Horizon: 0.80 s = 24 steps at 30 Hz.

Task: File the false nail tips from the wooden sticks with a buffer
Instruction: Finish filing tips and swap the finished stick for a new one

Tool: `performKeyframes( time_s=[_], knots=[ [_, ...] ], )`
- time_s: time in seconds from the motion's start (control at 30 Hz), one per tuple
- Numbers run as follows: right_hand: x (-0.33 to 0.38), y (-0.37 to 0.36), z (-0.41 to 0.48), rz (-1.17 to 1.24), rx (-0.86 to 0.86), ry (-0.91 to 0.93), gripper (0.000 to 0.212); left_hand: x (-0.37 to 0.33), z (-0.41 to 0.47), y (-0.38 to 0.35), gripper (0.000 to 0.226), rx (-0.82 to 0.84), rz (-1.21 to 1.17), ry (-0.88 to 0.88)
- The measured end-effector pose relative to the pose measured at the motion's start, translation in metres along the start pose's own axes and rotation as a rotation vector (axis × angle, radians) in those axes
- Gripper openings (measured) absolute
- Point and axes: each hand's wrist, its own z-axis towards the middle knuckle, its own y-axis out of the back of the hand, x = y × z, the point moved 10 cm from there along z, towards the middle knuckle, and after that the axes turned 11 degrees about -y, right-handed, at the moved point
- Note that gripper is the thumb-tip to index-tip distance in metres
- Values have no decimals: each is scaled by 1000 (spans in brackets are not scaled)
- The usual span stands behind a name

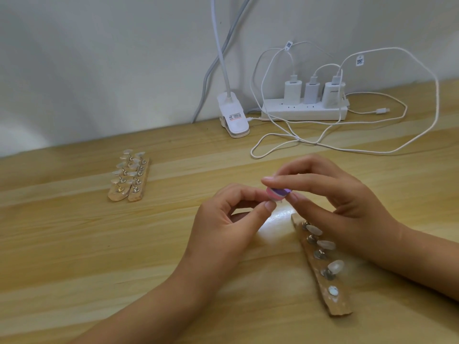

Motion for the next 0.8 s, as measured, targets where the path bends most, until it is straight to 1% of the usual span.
performKeyframes(
  time_s=[0.1,0.23,0.33,0.37,0.47,0.57,0.67,0.73,0.8],
  knots=[
    [-4,0,1,35,18,-42,33,3,0,1,11,-15,-16,23],
    [2,-1,-1,-21,12,12,30,4,1,-2,13,20,-11,23],
    [-10,0,7,-84,22,-55,36,9,1,-1,8,19,-47,67],
    [-16,1,9,-113,18,-92,40,6,1,-4,8,40,-71,51],
    [-32,8,12,-99,1,-235,46,-15,-1,-18,8,148,-100,-92],
    [-46,19,13,39,-46,-399,43,-35,-8,-27,7,206,-81,-203],
    [-60,23,12,156,-90,-525,38,-49,-20,-37,9,276,22,-327],
    [-64,22,11,143,-97,-565,36,-55,-27,-46,5,326,115,-381],
    [-65,21,10,62,-96,-573,38,-58,-31,-52,4,357,207,-428]
  ],
)
